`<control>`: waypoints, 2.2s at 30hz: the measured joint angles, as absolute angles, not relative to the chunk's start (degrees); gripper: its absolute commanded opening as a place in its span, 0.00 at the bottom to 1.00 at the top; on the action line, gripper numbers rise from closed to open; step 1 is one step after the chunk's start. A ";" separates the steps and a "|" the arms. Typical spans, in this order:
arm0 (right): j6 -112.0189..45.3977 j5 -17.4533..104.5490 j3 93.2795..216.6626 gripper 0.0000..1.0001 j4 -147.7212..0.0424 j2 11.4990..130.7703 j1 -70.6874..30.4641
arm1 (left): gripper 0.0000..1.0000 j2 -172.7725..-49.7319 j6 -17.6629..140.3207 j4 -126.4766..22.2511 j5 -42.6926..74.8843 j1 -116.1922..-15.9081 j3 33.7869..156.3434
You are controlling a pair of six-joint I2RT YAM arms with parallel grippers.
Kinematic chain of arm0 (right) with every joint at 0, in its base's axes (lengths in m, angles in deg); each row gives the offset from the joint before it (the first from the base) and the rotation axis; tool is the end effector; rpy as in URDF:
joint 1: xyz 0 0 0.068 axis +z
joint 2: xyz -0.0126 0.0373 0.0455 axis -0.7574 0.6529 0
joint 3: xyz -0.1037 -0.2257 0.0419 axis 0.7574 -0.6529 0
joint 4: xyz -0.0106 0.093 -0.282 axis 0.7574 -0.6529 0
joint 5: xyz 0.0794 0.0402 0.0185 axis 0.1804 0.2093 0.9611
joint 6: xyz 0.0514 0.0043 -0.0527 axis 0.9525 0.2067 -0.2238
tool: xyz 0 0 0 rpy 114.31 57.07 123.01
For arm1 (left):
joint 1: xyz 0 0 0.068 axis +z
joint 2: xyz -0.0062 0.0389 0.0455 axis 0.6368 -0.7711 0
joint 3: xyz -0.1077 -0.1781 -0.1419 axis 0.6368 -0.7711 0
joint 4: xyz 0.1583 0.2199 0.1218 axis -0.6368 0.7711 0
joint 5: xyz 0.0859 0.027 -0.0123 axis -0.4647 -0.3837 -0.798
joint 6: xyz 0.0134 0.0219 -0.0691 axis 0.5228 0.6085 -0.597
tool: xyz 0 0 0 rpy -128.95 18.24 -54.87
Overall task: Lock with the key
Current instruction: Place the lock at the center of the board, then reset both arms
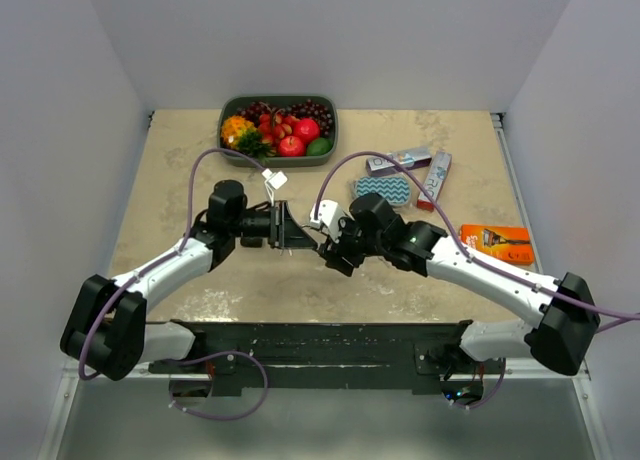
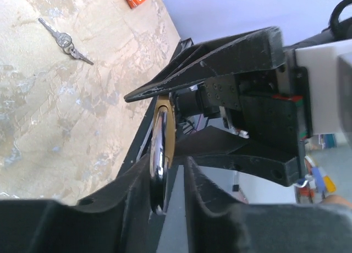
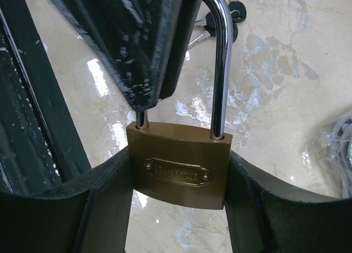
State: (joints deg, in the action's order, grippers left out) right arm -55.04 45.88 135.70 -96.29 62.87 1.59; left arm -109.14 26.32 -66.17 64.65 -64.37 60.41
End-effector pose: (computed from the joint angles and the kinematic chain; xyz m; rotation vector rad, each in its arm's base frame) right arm 0.2069 0.2708 0.2368 -1.3284 1.8810 0.5255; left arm 0.2653 -0.1794 0.1928 0.3763 2.1356 -1.7236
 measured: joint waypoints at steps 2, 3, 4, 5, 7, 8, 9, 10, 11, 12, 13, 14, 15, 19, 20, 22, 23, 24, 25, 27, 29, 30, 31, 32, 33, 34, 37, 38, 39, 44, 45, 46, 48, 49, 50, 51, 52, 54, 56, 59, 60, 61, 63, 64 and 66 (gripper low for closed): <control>-53.73 45.88 135.70 0.00 -96.18 63.24 1.26 | 0.76 -109.14 25.62 -66.85 65.09 -63.19 60.37; -52.75 46.06 135.70 0.00 -96.31 63.64 0.82 | 0.82 -109.12 25.40 -67.05 65.24 -62.03 60.35; -51.65 46.15 135.70 0.00 -96.38 64.05 0.26 | 0.89 -109.12 25.97 -67.18 65.24 -60.41 60.35; -50.34 46.17 135.67 0.00 -96.42 64.62 -0.49 | 0.93 -109.03 26.28 -66.78 65.07 -58.91 60.39; -47.83 46.41 135.65 0.00 -96.38 65.78 -2.52 | 0.99 -108.75 27.92 -64.58 64.32 -54.49 60.89; -45.58 46.56 135.50 0.00 -96.25 66.65 -4.01 | 0.99 -108.55 29.40 -62.74 63.45 -52.11 61.68; -43.81 46.47 135.28 0.00 -96.07 67.70 -5.40 | 0.99 -108.36 30.98 -60.31 62.23 -50.05 62.93; -42.47 46.34 135.15 0.00 -95.99 68.68 -6.45 | 0.99 -108.27 33.14 -57.91 60.87 -48.26 64.63; -40.14 45.84 135.13 0.00 -95.94 70.52 -7.72 | 0.99 -108.25 35.33 -55.20 59.17 -46.80 66.73; -38.61 45.40 135.13 0.00 -95.83 72.18 -8.36 | 0.99 -108.27 37.42 -52.16 57.15 -45.79 69.18; -36.70 44.62 135.17 0.00 -95.64 74.28 -9.01 | 0.99 -108.38 39.98 -49.10 55.34 -45.18 71.80; -34.45 43.68 135.39 0.00 -95.59 76.95 -9.32 | 0.99 -108.47 42.52 -46.26 53.55 -44.65 74.49; -32.51 42.96 135.74 0.00 -95.66 79.61 -9.40 | 0.99 -108.55 44.88 -43.62 52.02 -44.17 77.00; -26.30 41.14 137.01 0.00 -95.79 87.70 -9.14 | 0.99 -108.12 51.81 -38.30 48.41 -41.33 81.96; -24.75 40.86 137.92 0.00 -96.34 88.36 -9.12 | 0.99 -107.70 53.23 -37.34 47.78 -40.15 82.03; -22.41 40.31 139.43 0.00 -95.57 88.84 -9.12 | 0.99 -107.00 55.24 -35.14 46.64 -38.64 82.03; -21.14 39.90 140.28 0.00 -95.13 89.32 -9.12 | 0.99 -106.89 55.65 -34.68 46.44 -38.08 82.03; -19.98 39.70 141.03 0.01 -94.65 89.99 -9.12 | 0.99 -106.74 56.24 -34.09 46.25 -37.77 82.01; -19.00 39.39 141.57 0.07 -94.35 90.69 -9.12 | 0.99 -106.63 56.55 -33.76 46.14 -37.68 81.99; -17.27 38.50 142.25 0.12 -94.28 92.09 -9.12 | 0.99 -106.30 57.49 -33.06 46.12 -37.68 81.59; -15.53 37.95 143.10 0.23 -94.63 92.97 -9.12 | 0.99 -106.04 57.77 -32.32 46.12 -37.68 81.11; -14.89 37.43 143.43 0.28 -94.65 93.14 -9.12 | 0.99 -106.00 58.03 -31.77 46.12 -37.66 81.02; -14.26 37.01 143.52 0.39 -94.67 93.34 -9.12 | 0.99 -106.00 58.21 -31.53 46.12 -37.66 81.00; -13.78 36.64 143.54 0.40 -94.92 93.60 -9.12 | 0.99 -106.00 58.47 -31.42 46.12 -37.66 81.00; -13.01 36.64 143.69 0.40 -94.94 93.60 -9.12 | 0.99 -106.00 58.60 -31.40 46.12 -37.66 80.96; -12.51 36.49 143.69 0.44 -94.96 93.62 -9.12 | 0.99 -106.00 58.69 -31.35 46.12 -37.66 80.94; -10.98 36.40 143.69 0.49 -95.18 93.62 -9.12 | 0.99 -106.00 58.87 -31.20 46.12 -37.64 80.92; -10.56 36.38 143.69 0.52 -95.18 93.62 -9.12 | 0.99 -106.00 58.89 -31.18 46.12 -37.62 80.89; -10.28 36.38 143.69 0.54 -95.18 93.60 -9.12 | 0.99 -106.00 58.91 -31.16 46.12 -37.62 80.85; -8.86 36.44 143.59 0.80 -95.11 93.40 -9.12 | 0.99 -106.00 58.95 -31.05 46.25 -37.46 80.85; -8.51 36.44 143.43 0.82 -95.11 93.21 -9.12 | 0.99 -106.02 58.95 -31.00 46.36 -37.40 80.85; -8.25 36.44 143.26 0.86 -95.09 92.86 -9.12 | 0.99 -106.11 58.95 -31.00 46.44 -37.35 80.85; -7.94 36.49 142.78 0.87 -95.20 92.46 -9.12 | 0.99 -106.41 58.95 -30.92 46.55 -37.31 80.85; -7.90 36.53 142.71 0.88 -95.29 92.20 -9.12 | 0.99 -106.61 58.95 -30.76 46.55 -37.31 80.85; -7.90 36.53 142.71 0.88 -95.46 92.05 -9.12 | 0.99 -106.80 58.95 -30.52 46.58 -37.31 80.85; -7.90 36.53 142.71 0.89 -95.68 91.96 -9.12 | 0.99 -106.91 58.95 -30.31 46.58 -37.31 80.85; -7.96 36.53 142.71 0.89 -95.86 91.87 -9.12 | 0.99 -106.98 59.00 -29.96 46.60 -37.31 80.85; -8.38 36.62 142.73 0.92 -96.55 91.42 -9.12 | 0.99 -107.07 59.08 -28.78 46.73 -37.31 80.98; -9.36 36.95 143.00 0.98 -97.67 89.65 -9.12 | 0.99 -107.39 59.61 -26.83 47.08 -37.27 81.94; -11.57 37.60 143.52 0.99 -98.19 84.90 -9.12 | 0.99 -107.98 60.53 -24.45 47.93 -37.00 83.93; -12.44 38.02 143.59 0.99 -98.17 82.50 -9.12 | 0.99 -108.16 60.79 -23.86 48.41 -36.90 84.57; -13.49 38.32 143.65 0.99 -98.13 79.90 -9.14 | 0.99 -108.18 61.18 -23.62 48.67 -36.81 84.78; -15.83 38.37 144.24 0.99 -98.08 74.67 -9.62 | 0.99 -108.29 62.10 -22.52 49.24 -36.70 85.18; -16.73 38.37 144.55 0.99 -98.13 72.66 -9.93 | 0.99 -108.55 62.58 -21.80 49.33 -36.68 85.42; -18.93 38.80 145.05 0.99 -97.98 68.23 -12.40 | 0.99 -109.38 63.85 -20.69 48.76 -36.68 85.83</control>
